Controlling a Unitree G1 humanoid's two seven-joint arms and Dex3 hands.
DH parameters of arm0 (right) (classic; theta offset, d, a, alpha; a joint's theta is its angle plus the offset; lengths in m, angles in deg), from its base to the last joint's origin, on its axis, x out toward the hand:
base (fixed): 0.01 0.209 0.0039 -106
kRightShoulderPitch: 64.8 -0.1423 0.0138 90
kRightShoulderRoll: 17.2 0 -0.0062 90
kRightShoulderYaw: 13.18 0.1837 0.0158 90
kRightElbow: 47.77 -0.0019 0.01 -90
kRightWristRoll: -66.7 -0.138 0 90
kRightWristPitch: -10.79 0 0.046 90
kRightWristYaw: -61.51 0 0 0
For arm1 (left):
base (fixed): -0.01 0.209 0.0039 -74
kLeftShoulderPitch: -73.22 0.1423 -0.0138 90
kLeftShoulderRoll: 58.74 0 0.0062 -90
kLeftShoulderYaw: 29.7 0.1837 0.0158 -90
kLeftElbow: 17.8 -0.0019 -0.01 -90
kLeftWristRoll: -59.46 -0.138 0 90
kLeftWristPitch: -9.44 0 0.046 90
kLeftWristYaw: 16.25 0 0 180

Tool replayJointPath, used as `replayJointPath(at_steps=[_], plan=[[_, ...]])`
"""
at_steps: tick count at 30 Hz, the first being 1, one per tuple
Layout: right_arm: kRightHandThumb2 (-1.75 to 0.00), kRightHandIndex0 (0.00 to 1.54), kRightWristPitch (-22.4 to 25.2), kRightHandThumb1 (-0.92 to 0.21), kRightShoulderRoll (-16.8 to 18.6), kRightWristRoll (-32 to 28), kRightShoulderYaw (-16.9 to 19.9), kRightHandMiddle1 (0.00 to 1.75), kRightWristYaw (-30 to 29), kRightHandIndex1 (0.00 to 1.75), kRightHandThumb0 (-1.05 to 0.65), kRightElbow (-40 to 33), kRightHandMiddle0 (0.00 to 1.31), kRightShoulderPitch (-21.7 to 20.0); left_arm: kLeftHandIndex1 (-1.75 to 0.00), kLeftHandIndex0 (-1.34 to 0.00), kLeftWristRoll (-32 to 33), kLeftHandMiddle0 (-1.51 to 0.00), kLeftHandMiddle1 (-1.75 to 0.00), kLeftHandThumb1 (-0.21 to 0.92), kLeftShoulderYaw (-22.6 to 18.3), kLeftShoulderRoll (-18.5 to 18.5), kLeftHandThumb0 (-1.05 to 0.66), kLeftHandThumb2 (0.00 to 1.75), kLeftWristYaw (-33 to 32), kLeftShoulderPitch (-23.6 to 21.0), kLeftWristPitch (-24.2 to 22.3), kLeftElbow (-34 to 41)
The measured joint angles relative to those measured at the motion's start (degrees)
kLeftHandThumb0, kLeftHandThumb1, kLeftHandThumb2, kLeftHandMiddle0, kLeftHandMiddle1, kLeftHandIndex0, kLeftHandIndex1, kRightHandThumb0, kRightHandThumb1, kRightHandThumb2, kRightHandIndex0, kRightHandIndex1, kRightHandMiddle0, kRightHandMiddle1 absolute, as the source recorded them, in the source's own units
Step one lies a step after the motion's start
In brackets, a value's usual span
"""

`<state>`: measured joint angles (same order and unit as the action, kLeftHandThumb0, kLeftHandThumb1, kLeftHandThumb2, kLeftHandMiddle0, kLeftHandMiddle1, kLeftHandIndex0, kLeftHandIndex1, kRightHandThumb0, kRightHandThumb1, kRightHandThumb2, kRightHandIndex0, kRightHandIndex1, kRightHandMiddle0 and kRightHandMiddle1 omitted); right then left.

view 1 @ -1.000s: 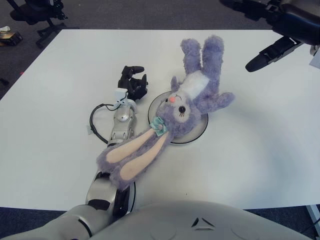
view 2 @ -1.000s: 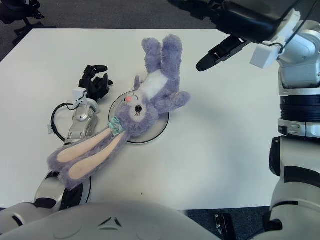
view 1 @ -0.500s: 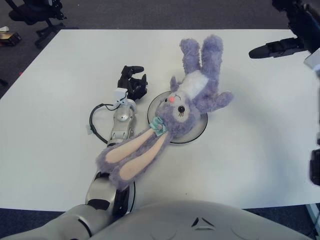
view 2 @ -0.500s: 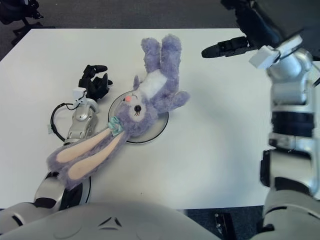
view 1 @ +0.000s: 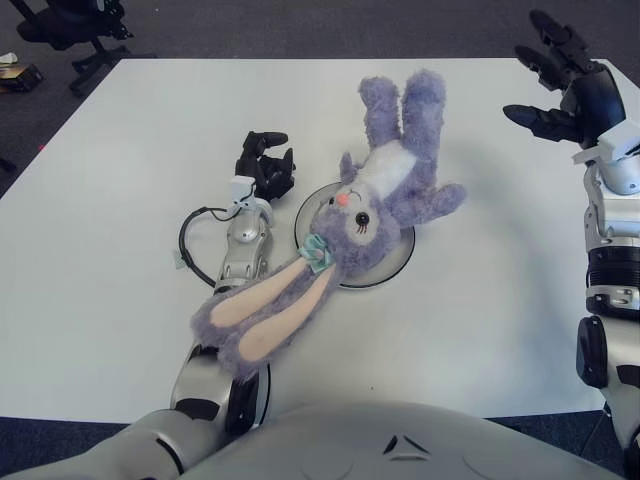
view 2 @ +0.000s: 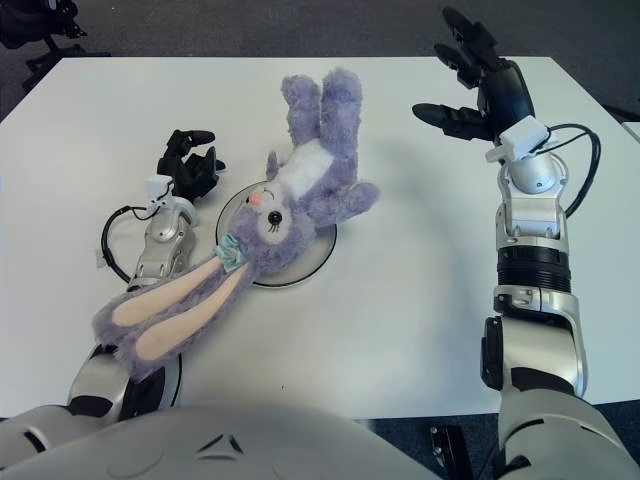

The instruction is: Put the doll into the plate.

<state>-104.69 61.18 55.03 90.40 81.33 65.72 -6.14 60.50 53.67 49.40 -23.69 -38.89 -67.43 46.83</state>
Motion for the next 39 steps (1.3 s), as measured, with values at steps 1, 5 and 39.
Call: replayJointPath(at_steps=[1,5,39], plan=[[-0.39,0.85,0.18,-0.92,0.29,-0.44,0.0,1.45,0.27,0.18,-0.36,0.0,0.34,0.36,-1.4,-0.39,0.0,-0.54,-1.55,0.68,0.01,0.0,-0.01,0.68,0.0,0.02,-0.07,0.05],[-0.39,0.87,0.93,-0.92,1.05,-0.88,0.01,1.57,1.0,0.19,-0.35,0.01,0.32,1.27,-1.4,-0.39,0.0,-0.54,-1.55,0.68,-0.03,-0.04,-0.01,0.69,0.0,0.1,-0.18,0.17],[-0.78,0.83,2.42,-0.72,15.73,3.78,0.18,1.74,-15.07,1.75,-0.37,10.32,0.32,9.52,-1.39,-0.41,3.08,-0.55,-1.56,0.66,-2.85,-3.91,-0.01,0.72,3.42,0.72,-0.27,0.21]])
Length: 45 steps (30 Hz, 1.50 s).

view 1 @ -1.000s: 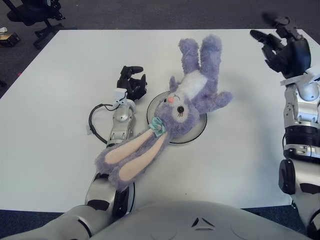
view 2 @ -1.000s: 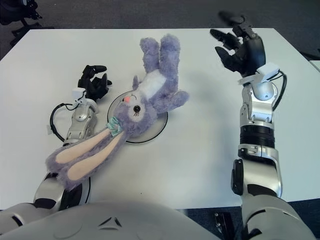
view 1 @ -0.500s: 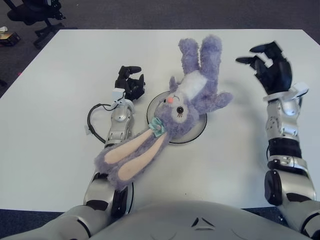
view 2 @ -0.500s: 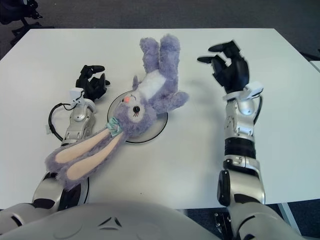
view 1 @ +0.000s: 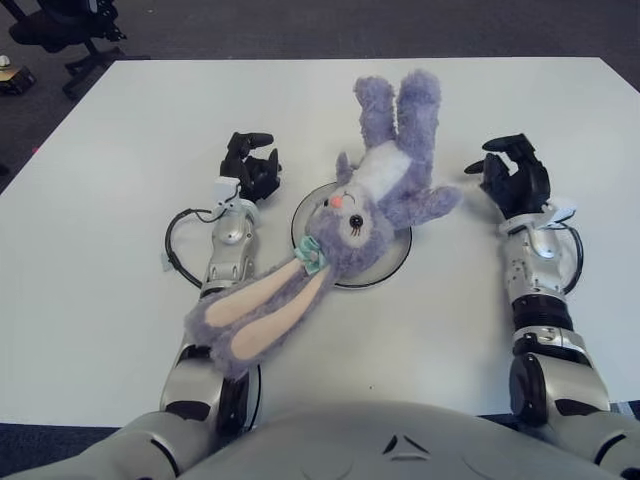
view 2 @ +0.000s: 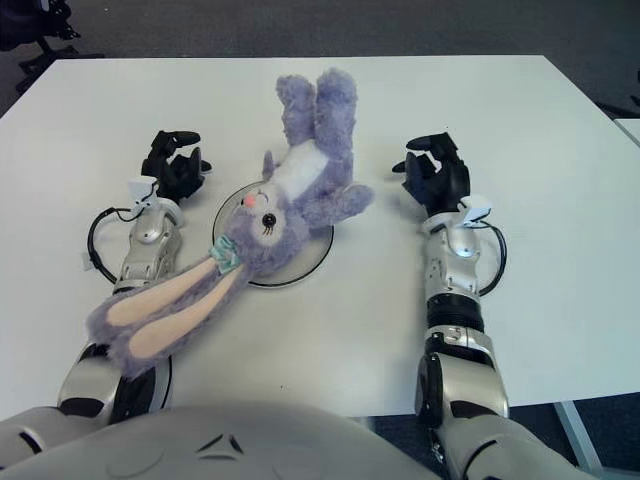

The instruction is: Put the doll into the plate.

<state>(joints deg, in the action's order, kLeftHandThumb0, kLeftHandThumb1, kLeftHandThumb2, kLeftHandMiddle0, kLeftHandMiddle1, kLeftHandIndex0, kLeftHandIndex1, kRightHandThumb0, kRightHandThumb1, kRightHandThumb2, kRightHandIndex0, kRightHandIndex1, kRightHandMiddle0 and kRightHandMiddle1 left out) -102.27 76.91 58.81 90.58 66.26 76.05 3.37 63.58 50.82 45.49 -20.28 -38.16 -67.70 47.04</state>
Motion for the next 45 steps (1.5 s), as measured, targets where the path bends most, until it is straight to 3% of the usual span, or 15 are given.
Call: replayJointPath(at_steps=[19,31,45], plan=[[-0.78,0.93,2.11,-0.73,1.42,2.16,-2.89,1.75,-2.71,1.75,-0.37,-2.8,0.32,0.33,-1.37,-0.42,3.45,-0.55,-1.57,0.66,-1.35,-1.33,-0.01,0.72,4.17,0.15,-0.04,-0.23],[-0.73,0.93,7.0,-0.76,2.07,2.75,-2.96,1.75,-5.39,1.75,-0.37,-6.63,0.3,1.72,-1.35,-0.43,3.96,-0.55,-1.57,0.65,-1.15,-1.28,-0.01,0.71,4.7,1.01,-0.58,1.09],[-0.63,0.97,7.75,-0.83,1.91,2.7,-2.86,1.75,-5.05,1.75,-0.36,-7.33,0.26,2.23,-1.35,-0.44,4.04,-0.56,-1.57,0.65,-0.87,-1.11,-0.01,0.71,4.7,1.57,-1.52,2.36]])
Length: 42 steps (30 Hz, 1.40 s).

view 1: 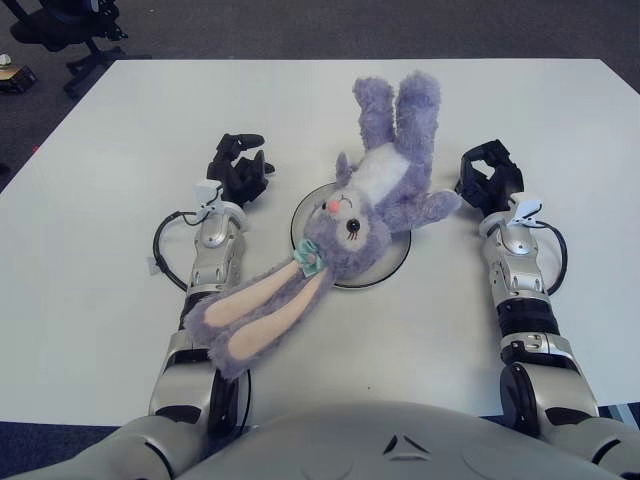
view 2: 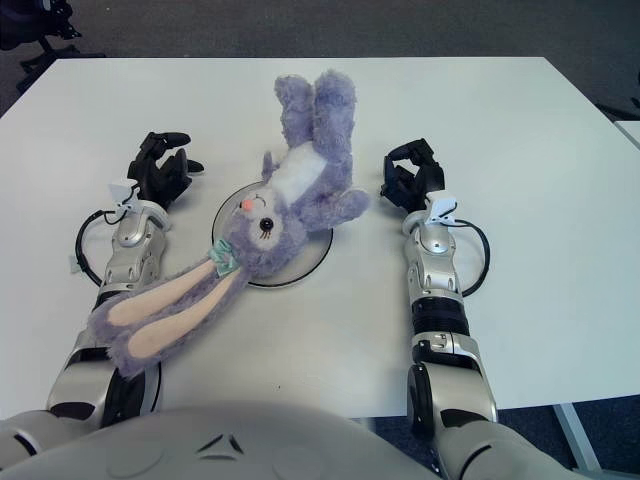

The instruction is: Put the doll into the plate.

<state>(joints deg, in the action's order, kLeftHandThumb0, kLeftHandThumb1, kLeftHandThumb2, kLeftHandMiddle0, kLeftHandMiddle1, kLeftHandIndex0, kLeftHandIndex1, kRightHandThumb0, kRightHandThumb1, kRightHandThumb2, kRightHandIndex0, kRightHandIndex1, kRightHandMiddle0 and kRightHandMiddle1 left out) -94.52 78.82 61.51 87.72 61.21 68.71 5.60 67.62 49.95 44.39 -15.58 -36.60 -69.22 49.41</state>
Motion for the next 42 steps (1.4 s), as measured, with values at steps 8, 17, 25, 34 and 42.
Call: replayJointPath(at_steps=[8,17,25,34,42], plan=[[-0.62,0.98,0.05,-0.84,-0.22,0.14,-0.03,1.75,0.38,1.75,-0.36,0.42,0.26,-0.08,-1.34,-0.44,0.03,-0.56,-1.57,0.65,0.05,0.07,-0.01,0.71,-0.01,0.01,-0.12,0.11],[-0.63,0.99,0.34,-0.84,-0.9,0.86,-0.12,1.75,0.53,1.75,-0.36,0.83,0.26,-0.33,-1.34,-0.44,-0.03,-0.56,-1.57,0.66,0.3,0.21,-0.01,0.71,-0.03,0.01,-0.13,0.11],[-0.64,0.98,1.64,-0.83,-1.38,1.66,-0.51,1.75,0.49,1.75,-0.36,0.9,0.27,-0.93,-1.34,-0.44,-0.26,-0.55,-1.57,0.66,0.45,0.23,-0.01,0.71,-0.43,0.01,-0.24,0.2],[-0.65,0.99,2.56,-0.82,-1.84,1.82,-0.94,1.75,0.36,1.75,-0.36,0.89,0.27,-1.28,-1.34,-0.44,-0.4,-0.55,-1.57,0.66,0.52,0.28,-0.01,0.71,-0.61,0.01,-0.58,0.4],[-0.67,0.99,3.52,-0.81,-2.22,1.87,-1.33,1.75,0.36,1.75,-0.36,0.89,0.28,-1.71,-1.34,-0.44,-0.78,-0.55,-1.57,0.66,0.7,0.52,-0.01,0.7,-1.36,0.01,-1.12,0.84]])
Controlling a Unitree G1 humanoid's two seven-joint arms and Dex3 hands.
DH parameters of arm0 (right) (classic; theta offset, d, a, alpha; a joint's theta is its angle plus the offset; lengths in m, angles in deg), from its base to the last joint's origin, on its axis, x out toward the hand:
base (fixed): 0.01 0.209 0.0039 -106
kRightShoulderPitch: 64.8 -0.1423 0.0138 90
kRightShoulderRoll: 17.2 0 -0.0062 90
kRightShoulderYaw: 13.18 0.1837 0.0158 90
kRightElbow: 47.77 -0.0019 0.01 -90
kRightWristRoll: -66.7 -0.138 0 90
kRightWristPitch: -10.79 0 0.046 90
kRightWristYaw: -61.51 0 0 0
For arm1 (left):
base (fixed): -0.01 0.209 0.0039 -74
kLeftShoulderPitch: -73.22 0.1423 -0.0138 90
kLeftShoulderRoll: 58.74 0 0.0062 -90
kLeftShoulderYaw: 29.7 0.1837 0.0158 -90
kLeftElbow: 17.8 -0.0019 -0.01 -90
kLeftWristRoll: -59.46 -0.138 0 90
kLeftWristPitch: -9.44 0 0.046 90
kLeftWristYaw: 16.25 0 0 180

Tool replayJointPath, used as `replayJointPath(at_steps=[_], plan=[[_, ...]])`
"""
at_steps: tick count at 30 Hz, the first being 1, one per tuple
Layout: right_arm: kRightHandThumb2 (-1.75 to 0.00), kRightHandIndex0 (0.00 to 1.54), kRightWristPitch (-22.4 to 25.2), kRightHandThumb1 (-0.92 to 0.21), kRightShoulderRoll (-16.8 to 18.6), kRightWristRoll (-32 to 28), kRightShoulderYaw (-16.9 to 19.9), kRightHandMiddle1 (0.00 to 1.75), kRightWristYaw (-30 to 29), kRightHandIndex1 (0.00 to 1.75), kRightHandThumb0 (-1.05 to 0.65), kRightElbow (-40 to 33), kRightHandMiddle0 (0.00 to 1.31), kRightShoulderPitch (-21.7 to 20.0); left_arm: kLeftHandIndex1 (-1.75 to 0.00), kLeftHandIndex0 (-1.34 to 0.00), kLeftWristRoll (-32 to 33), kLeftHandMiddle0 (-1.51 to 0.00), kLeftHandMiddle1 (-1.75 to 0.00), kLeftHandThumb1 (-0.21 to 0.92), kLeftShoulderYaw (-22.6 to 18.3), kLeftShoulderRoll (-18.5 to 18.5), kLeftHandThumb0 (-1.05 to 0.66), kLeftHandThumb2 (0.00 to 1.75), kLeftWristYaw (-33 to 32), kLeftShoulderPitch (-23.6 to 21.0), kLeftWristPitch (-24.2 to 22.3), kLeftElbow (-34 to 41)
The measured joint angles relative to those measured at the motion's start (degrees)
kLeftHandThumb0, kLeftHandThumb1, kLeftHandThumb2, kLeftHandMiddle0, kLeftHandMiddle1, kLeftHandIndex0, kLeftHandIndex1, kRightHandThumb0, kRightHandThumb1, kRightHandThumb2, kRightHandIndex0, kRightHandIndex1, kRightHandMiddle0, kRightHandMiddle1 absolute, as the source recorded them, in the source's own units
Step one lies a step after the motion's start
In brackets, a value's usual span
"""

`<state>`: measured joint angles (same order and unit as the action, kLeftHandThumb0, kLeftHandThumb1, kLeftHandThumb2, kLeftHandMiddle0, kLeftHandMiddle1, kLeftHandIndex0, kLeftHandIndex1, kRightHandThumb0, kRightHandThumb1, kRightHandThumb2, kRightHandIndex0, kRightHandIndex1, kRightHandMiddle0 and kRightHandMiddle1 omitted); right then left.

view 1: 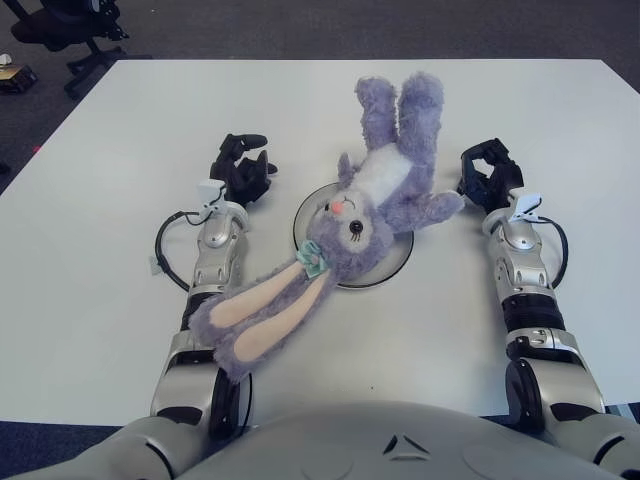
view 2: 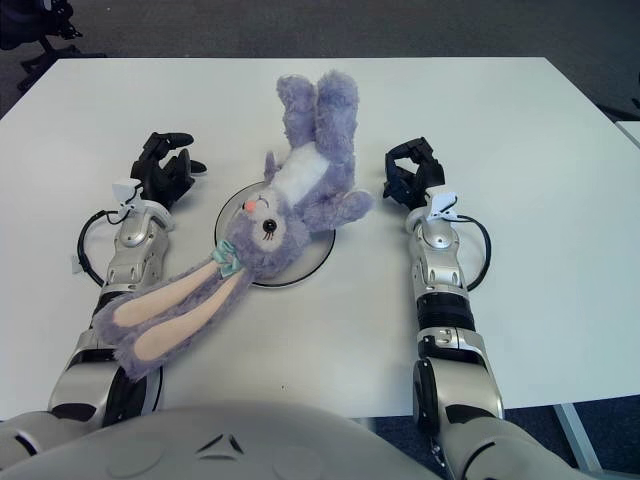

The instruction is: Put the doll into the plate.

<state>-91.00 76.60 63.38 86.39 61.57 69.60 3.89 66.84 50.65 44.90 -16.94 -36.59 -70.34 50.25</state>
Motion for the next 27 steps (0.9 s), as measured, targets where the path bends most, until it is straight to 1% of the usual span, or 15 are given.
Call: replayJointPath(at_steps=[11,21,27], plan=[[-0.7,1.0,0.18,-0.79,-0.33,0.0,-0.12,1.75,0.03,1.75,-0.37,0.36,0.29,-0.27,-1.34,-0.44,-0.19,-0.55,-1.57,0.66,0.26,0.15,-0.01,0.7,-0.41,0.02,-0.43,0.6],[-0.71,1.0,-0.75,-0.78,-0.5,0.0,-0.13,1.75,0.06,1.75,-0.37,2.16,0.3,-1.19,-1.35,-0.43,-0.39,-0.55,-1.57,0.66,0.28,0.26,-0.01,0.7,-0.81,0.02,-0.42,0.29],[-0.72,1.0,-1.43,-0.77,-0.83,0.13,-0.16,1.75,0.01,1.75,-0.37,4.51,0.3,-2.63,-1.35,-0.43,-0.42,-0.55,-1.57,0.66,0.1,0.23,-0.01,0.7,-0.81,-1.25,0.8,-2.03]])
